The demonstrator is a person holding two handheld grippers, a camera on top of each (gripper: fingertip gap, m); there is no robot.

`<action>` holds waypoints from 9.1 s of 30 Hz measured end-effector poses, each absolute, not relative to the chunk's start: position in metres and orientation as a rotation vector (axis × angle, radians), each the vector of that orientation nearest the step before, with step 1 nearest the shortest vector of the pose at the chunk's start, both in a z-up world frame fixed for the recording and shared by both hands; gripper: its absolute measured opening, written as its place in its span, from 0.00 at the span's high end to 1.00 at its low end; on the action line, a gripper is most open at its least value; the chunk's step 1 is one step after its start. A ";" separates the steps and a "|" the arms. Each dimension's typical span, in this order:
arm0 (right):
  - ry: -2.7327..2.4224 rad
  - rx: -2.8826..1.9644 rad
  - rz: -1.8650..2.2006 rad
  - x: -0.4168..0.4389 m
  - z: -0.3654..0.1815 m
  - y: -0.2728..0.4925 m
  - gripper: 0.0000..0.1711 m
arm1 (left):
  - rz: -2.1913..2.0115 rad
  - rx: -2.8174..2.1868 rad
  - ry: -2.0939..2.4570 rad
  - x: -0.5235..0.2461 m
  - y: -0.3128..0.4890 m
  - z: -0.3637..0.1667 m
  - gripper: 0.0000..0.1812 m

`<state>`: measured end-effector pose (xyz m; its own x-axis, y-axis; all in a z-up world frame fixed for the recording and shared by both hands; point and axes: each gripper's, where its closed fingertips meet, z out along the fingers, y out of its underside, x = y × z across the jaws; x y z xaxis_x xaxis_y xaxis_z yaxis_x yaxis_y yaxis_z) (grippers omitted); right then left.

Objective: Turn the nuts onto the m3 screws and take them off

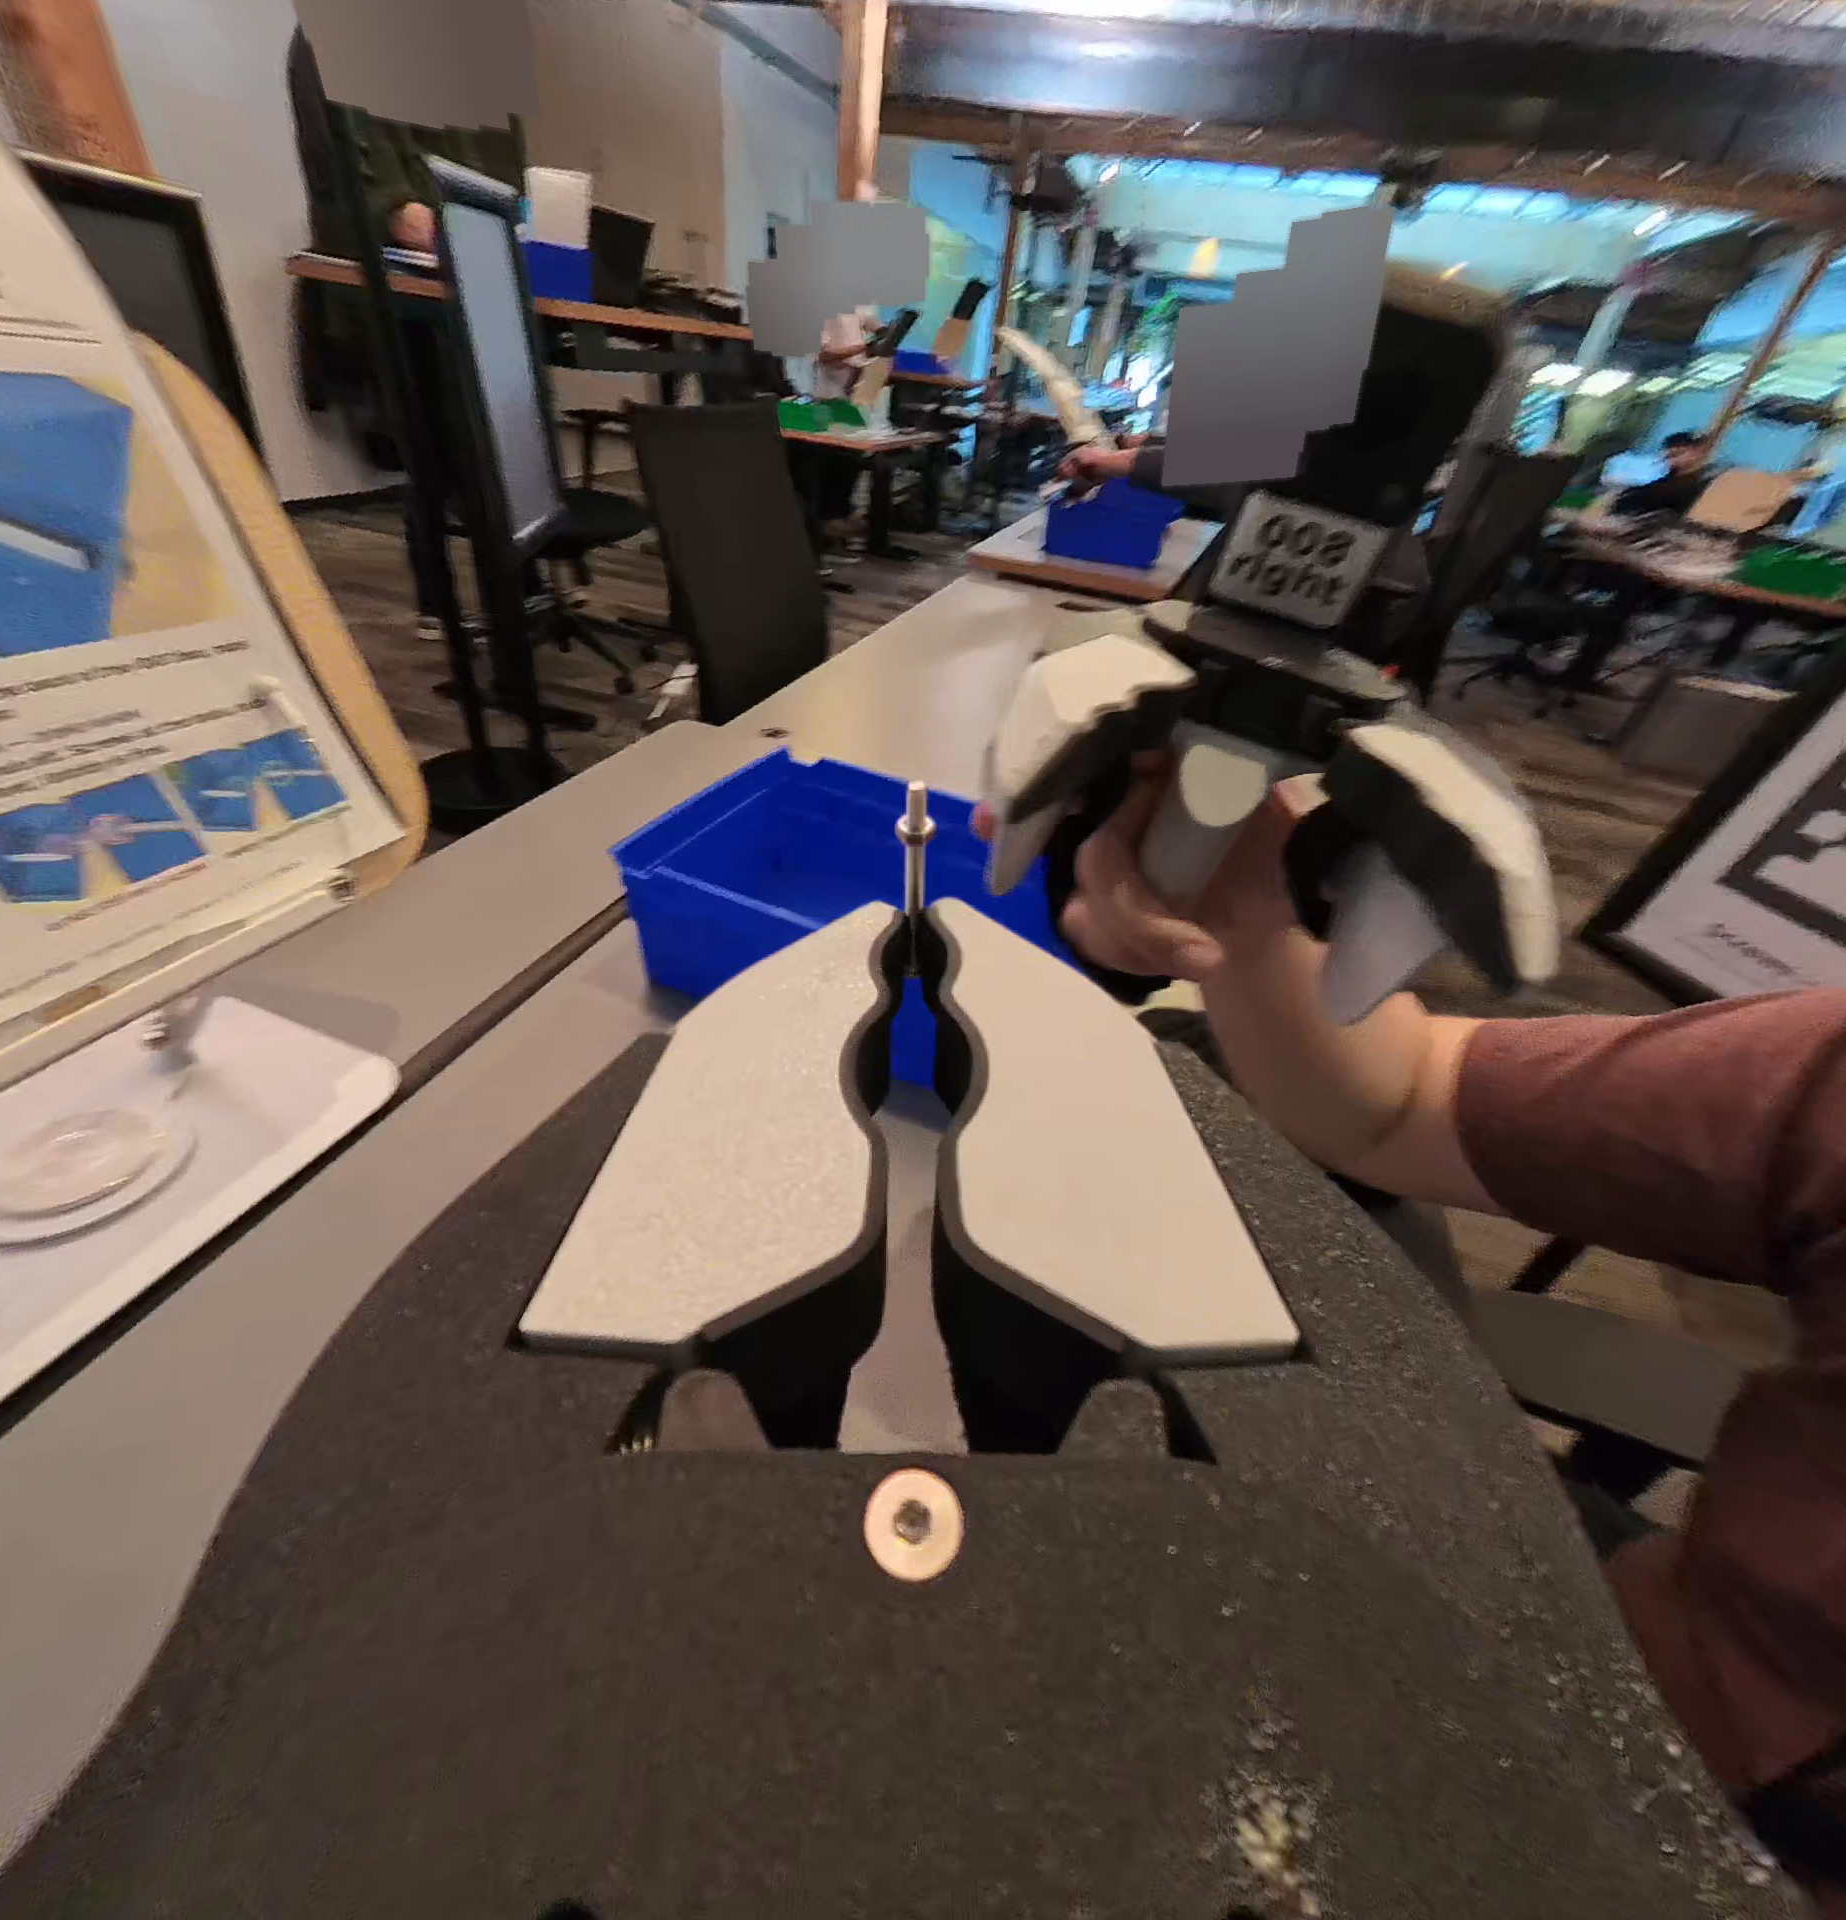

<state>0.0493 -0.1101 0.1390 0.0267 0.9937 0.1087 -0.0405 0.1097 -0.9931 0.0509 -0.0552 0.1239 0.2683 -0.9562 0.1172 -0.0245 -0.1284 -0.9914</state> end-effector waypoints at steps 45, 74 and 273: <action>-1.062 -1.203 1.264 0.064 0.141 -0.082 0.86 | -1.054 -1.374 1.121 0.074 -0.088 0.122 0.99; -1.025 -1.226 1.564 0.083 0.148 -0.080 0.98 | -1.082 -1.462 1.232 0.084 -0.094 0.099 0.86; -0.820 -3.012 0.474 0.027 0.046 0.059 0.97 | 0.012 -2.073 0.037 -0.320 -0.029 0.094 1.00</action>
